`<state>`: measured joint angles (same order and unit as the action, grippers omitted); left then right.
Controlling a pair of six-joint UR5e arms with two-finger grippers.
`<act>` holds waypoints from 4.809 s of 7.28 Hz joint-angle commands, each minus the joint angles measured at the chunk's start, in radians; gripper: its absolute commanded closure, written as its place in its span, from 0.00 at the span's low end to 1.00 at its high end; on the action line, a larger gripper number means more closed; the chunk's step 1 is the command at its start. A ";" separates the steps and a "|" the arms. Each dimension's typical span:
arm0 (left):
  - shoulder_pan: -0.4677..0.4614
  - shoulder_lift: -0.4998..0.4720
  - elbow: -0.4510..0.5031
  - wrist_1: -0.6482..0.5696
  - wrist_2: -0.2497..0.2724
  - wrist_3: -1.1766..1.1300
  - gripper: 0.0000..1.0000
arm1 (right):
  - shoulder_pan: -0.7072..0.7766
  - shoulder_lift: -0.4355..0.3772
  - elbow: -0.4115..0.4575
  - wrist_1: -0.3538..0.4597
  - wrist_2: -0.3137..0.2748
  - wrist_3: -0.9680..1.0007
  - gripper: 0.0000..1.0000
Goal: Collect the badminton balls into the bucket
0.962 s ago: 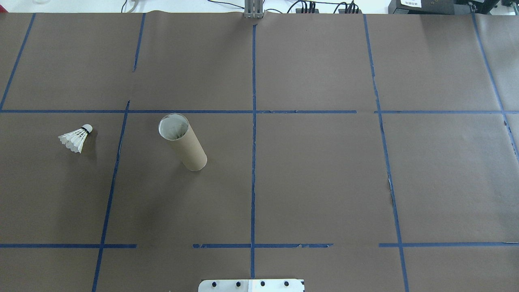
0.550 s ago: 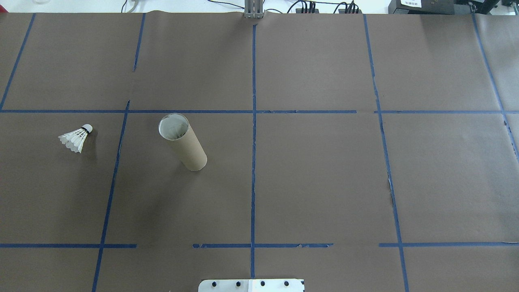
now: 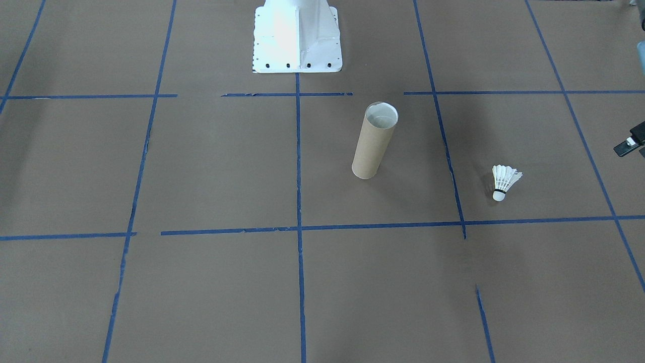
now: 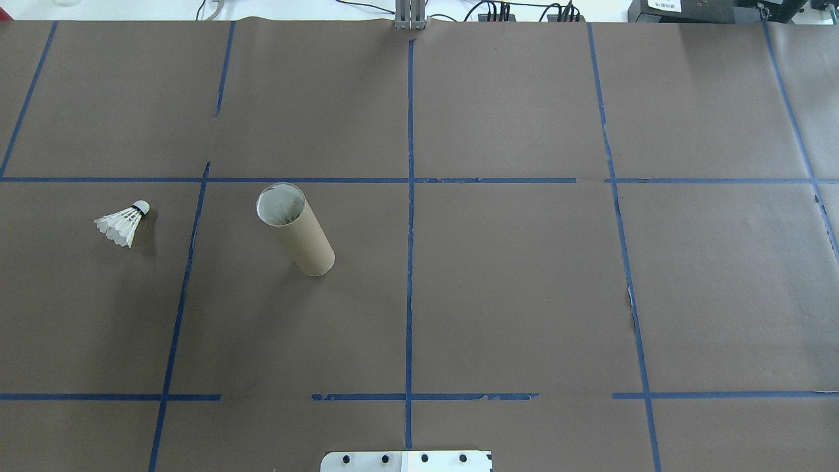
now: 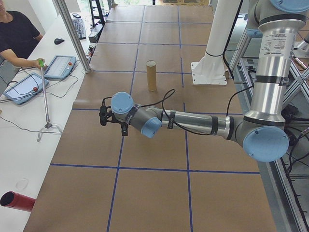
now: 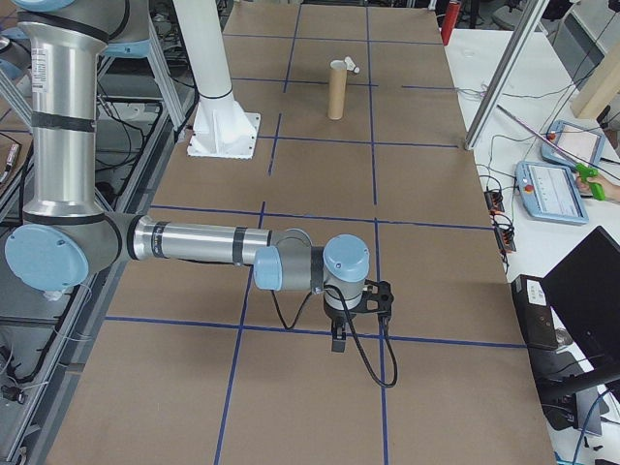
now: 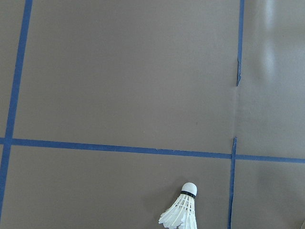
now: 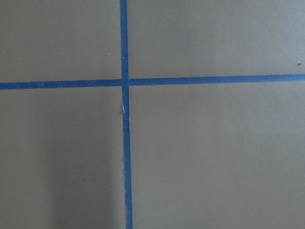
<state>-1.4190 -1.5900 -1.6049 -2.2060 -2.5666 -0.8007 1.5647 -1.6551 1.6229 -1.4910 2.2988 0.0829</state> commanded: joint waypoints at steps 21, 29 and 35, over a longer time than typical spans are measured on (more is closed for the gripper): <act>0.591 0.031 0.166 -0.744 0.691 -1.060 0.96 | 0.000 0.000 0.000 0.000 0.001 0.000 0.00; 0.365 0.030 0.007 -0.705 0.174 -0.952 1.00 | 0.000 0.000 0.000 0.000 0.001 0.000 0.00; 0.308 0.038 -0.631 0.168 0.118 -0.507 1.00 | 0.000 0.000 0.000 0.000 -0.001 0.000 0.00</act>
<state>-1.1094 -1.5527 -2.1156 -2.2013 -2.4496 -1.3796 1.5647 -1.6551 1.6229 -1.4910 2.2992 0.0829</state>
